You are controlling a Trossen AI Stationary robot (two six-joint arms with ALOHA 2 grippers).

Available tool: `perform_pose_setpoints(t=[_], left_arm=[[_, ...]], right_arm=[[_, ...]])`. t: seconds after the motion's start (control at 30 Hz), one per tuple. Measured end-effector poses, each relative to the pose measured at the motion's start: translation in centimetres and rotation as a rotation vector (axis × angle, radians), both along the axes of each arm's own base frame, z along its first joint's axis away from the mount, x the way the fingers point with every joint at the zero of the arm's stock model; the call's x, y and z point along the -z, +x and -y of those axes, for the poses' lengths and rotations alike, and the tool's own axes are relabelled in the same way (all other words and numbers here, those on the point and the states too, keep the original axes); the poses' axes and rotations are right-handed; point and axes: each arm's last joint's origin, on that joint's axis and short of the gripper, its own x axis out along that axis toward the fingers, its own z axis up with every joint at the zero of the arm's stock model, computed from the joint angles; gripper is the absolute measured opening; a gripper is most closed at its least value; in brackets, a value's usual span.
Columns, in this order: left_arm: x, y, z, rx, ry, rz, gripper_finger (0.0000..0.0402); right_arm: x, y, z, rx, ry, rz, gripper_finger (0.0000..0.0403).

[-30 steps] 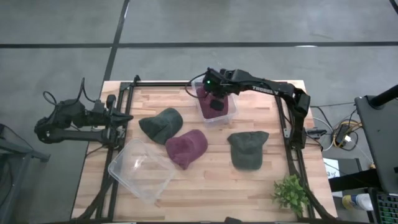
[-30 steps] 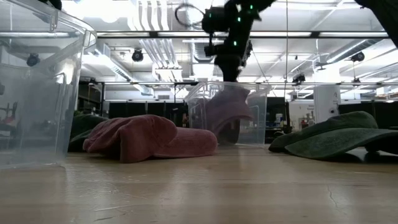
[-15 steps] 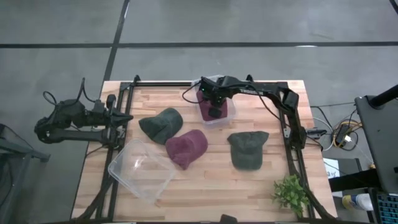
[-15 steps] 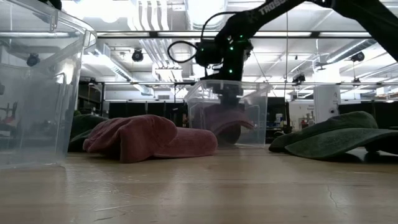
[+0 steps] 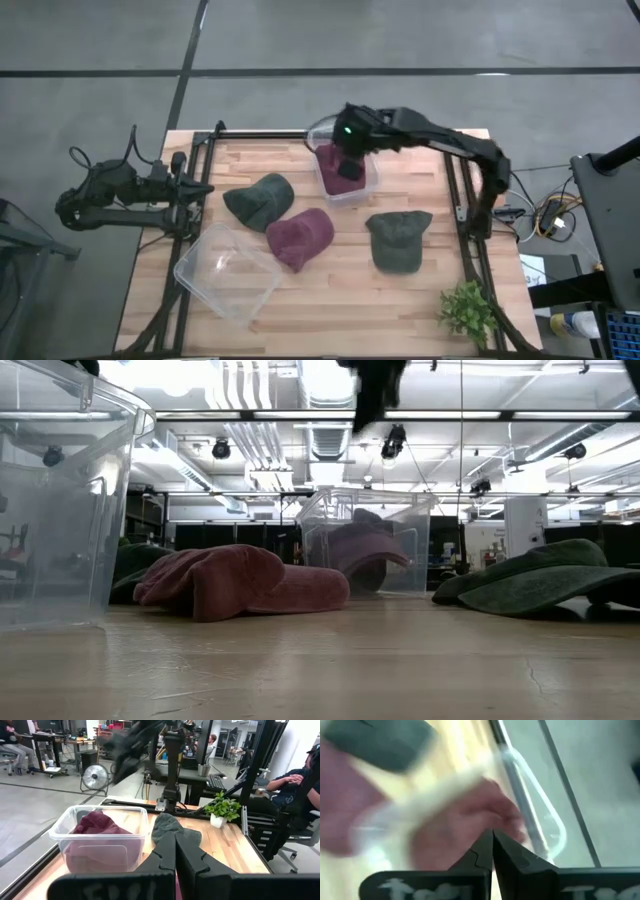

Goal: Pick & Place hat
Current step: Put the dark red cap into the top transparent bin

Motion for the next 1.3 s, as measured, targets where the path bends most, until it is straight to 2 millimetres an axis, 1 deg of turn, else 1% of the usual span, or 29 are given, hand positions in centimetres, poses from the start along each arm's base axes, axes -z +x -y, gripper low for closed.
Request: perform_pose_setpoints(t=[0.07,0.1,0.2,0.27,0.37,0.43,0.5,0.57,0.67,0.83,0.93,1.03,1.13,1.3], left_arm=[[0.0,0.0,0.0,0.0,-0.001,0.0,0.0],[0.0,0.0,0.0,0.0,-0.001,0.0,0.0],[0.0,0.0,0.0,0.0,-0.001,0.0,0.0],[0.0,0.0,0.0,0.0,-0.001,0.0,0.0],[0.0,0.0,0.0,0.0,-0.004,0.0,0.0],[0.0,0.0,0.0,0.0,-0.009,0.001,0.0],[0.0,0.0,0.0,0.0,-0.009,0.0,0.0],[0.0,0.0,0.0,0.001,-0.02,0.001,0.0],[0.0,0.0,0.0,-0.002,-0.044,0.003,0.0],[0.0,0.0,0.0,-0.001,-0.059,0.004,0.0],[0.0,0.0,0.0,-0.002,-0.068,0.005,0.0],[0.0,0.0,0.0,-0.008,-0.114,0.008,0.0],[0.0,0.0,0.0,-0.01,-0.141,0.01,0.0],[0.0,0.0,0.0,-0.005,-0.117,0.008,0.0]], right_arm=[[-1.9,-0.6,-3.4,-0.09,-0.007,0.065,0.0009],[-2.4,-0.9,-5.3,-0.148,-0.009,0.082,0.0009],[-2.9,-1.5,-10.5,-0.296,-0.001,0.109,0.0009],[-2.6,-2.0,-13.6,-0.345,0.026,0.109,0.0009],[-1.8,-2.7,-17.1,-0.355,0.087,0.108,0.0009],[-0.9,-3.1,-18.9,-0.337,0.119,0.101,0.0009],[0.4,-3.2,-20.4,-0.321,0.151,0.079,0.0009],[1.6,-3.3,-21.4,-0.292,0.178,0.053,0.0009],[3.6,-3.4,-22.3,-0.229,0.212,0.014,0.0009],[6.5,-3.0,-22.5,-0.139,0.255,0.021,0.0009],[7.7,-2.3,-22.0,-0.087,0.286,0.071,0.0009],[8.7,-1.8,-21.2,-0.044,0.309,0.099,0.0009],[9.7,-1.6,-20.6,0.006,0.328,0.108,0.0009],[10.8,-1.5,-19.5,0.138,0.383,0.118,0.0015]])
